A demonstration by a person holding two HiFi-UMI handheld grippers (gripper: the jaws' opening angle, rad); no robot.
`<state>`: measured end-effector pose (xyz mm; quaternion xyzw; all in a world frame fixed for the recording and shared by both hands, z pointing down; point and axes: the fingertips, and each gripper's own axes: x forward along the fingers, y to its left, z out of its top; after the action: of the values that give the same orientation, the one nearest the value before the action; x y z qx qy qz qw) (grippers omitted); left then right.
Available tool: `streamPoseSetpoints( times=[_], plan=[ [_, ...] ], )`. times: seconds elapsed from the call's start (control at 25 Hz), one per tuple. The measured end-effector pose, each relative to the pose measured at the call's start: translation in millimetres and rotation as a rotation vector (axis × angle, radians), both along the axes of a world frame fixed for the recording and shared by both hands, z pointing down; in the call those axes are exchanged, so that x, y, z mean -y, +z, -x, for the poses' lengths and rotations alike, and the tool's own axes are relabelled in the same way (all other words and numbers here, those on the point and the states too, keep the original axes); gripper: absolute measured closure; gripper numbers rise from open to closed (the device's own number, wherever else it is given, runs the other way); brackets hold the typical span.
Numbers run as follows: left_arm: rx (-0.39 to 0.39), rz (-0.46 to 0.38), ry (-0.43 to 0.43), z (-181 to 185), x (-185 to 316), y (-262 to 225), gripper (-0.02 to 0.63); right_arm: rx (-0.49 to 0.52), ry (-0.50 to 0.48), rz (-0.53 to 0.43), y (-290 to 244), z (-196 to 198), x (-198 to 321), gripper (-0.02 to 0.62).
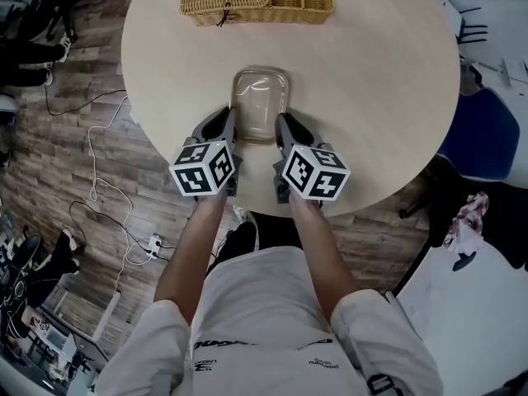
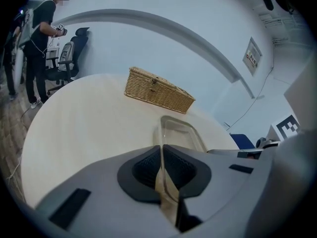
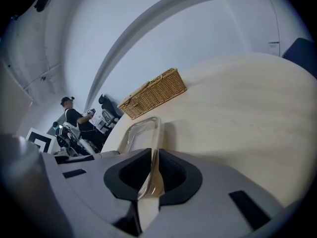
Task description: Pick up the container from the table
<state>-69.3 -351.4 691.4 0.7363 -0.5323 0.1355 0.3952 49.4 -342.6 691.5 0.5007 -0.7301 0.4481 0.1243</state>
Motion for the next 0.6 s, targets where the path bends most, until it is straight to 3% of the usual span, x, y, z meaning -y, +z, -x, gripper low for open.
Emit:
streamPoseSetpoints(
  times=[0.2, 0.6],
  plan=[
    [0.06, -0.018, 0.02, -0.3, -5.6, -3.2, 0.571, -0.035, -0.021, 0.0, -1.7, 0.9, -2.3, 0.522],
    [0.049, -0.053, 0.033, -10.2, -24.4, -23.8, 0.572, -0.071, 0.0, -0.038, -23.1, -8.8, -18.8, 0.526]
  ],
)
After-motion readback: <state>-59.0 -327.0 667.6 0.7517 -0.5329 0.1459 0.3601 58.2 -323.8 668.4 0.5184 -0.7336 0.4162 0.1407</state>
